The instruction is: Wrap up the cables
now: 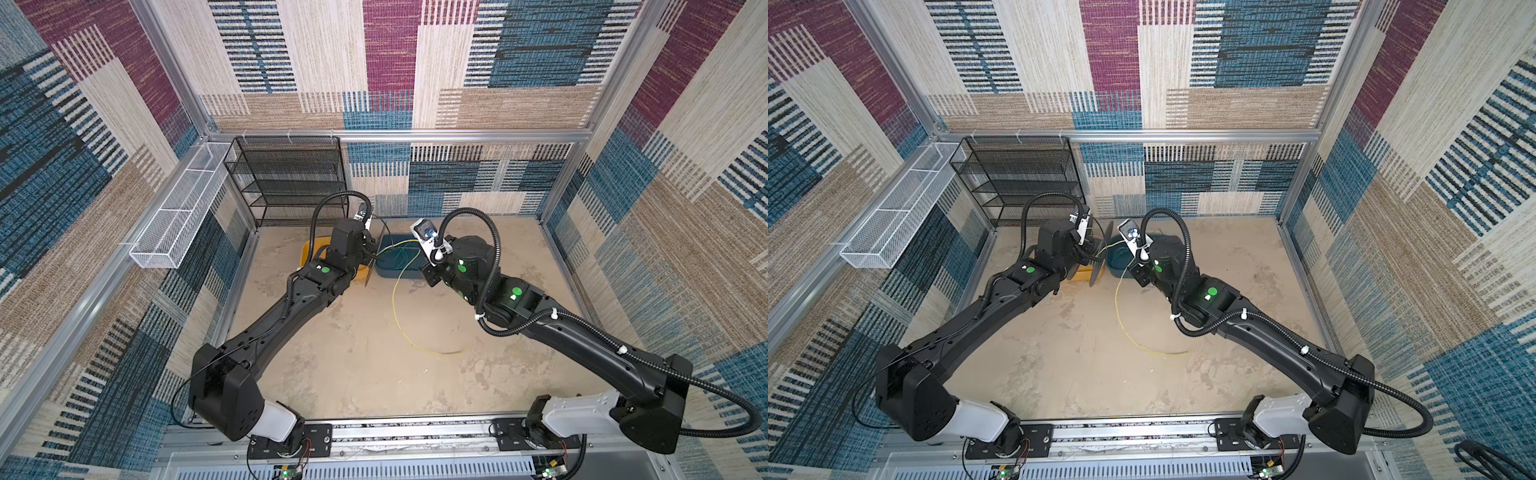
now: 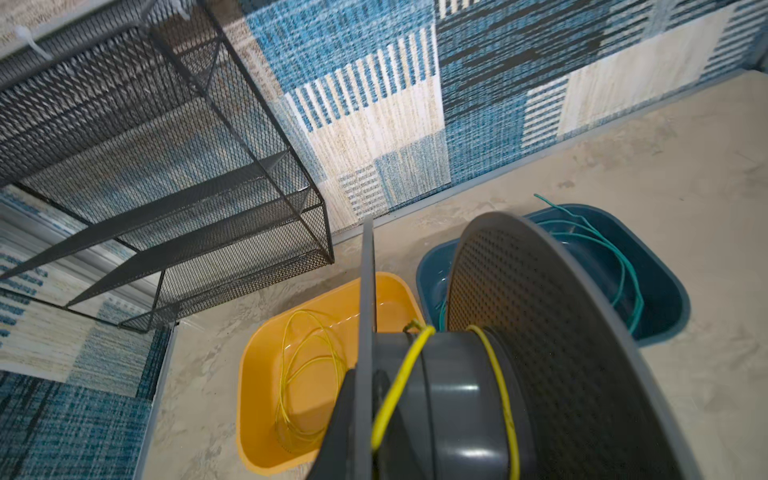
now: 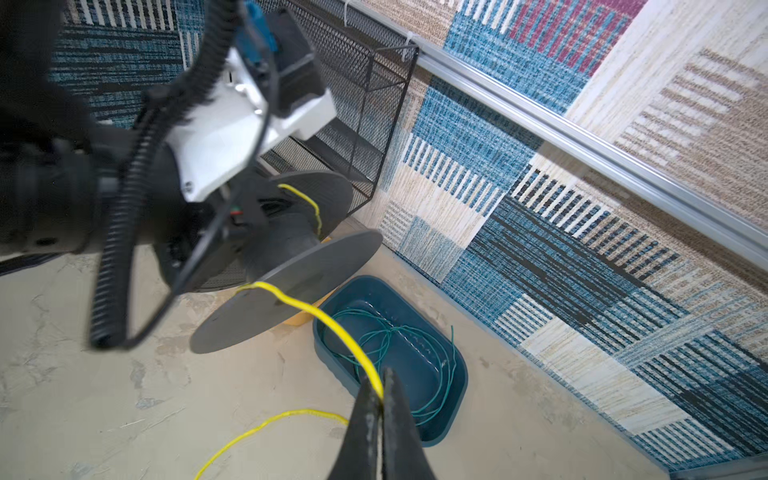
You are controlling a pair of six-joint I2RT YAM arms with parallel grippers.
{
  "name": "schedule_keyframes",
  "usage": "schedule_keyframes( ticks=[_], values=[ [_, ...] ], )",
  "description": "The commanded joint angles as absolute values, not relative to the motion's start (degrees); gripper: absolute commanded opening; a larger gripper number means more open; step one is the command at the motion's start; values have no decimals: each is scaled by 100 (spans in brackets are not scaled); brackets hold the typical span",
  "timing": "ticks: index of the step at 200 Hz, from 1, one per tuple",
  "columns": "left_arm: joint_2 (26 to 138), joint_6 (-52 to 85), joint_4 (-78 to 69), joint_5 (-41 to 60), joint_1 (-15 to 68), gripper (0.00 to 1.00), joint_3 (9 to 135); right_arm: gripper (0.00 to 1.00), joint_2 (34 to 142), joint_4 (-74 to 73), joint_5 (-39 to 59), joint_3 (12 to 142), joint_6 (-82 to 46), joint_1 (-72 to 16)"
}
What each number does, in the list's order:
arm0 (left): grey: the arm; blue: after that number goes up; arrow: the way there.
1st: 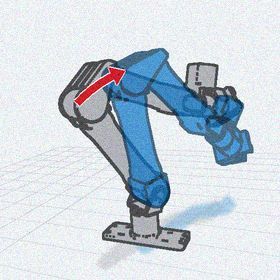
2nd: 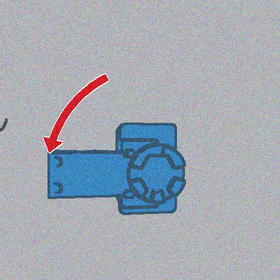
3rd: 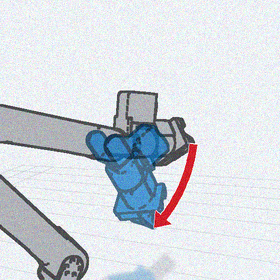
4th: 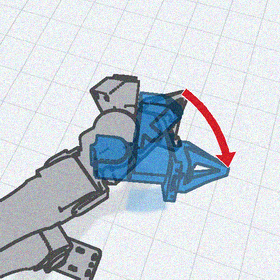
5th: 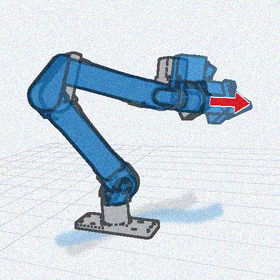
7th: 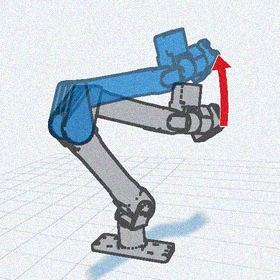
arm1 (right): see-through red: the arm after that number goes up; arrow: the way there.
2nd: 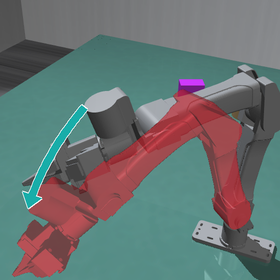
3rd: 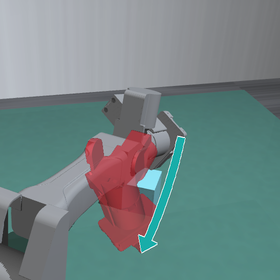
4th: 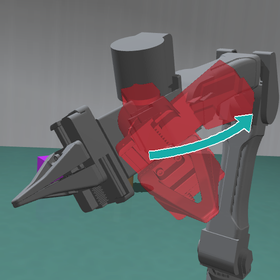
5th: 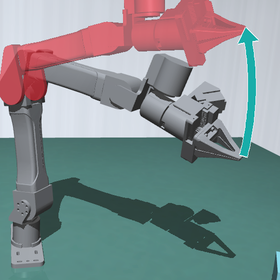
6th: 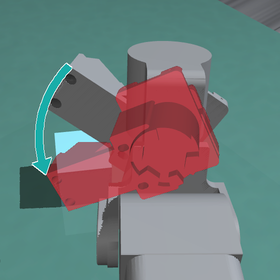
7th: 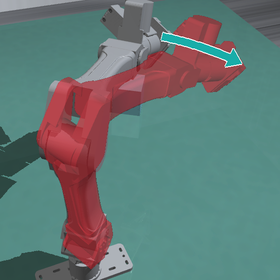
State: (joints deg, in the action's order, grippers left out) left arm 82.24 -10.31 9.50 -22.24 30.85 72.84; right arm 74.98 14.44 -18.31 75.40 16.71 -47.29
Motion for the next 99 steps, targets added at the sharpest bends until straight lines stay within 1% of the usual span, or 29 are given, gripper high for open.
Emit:
schedule_keyframes(
  ticks=[1,23,49,75,99],
  values=[
    [7913,-1662,1361,-2226,3181,0,7040,0,7463,835,-1686,7715,1840,-4591],
    [7615,-1875,1806,-2078,3351,0,6879,0,7575,801,-1486,7827,1880,-4431],
    [7050,-2024,2281,-1920,3530,0,6636,0,7689,908,-1040,7930,1787,-3935],
    [6474,-2227,3023,-1475,3664,0,6614,0,7828,976,-505,7869,1743,-3428],
    [6045,-2244,3407,-971,3754,0,6642,0,8053,871,178,7795,1522,-2972]
  ],
)
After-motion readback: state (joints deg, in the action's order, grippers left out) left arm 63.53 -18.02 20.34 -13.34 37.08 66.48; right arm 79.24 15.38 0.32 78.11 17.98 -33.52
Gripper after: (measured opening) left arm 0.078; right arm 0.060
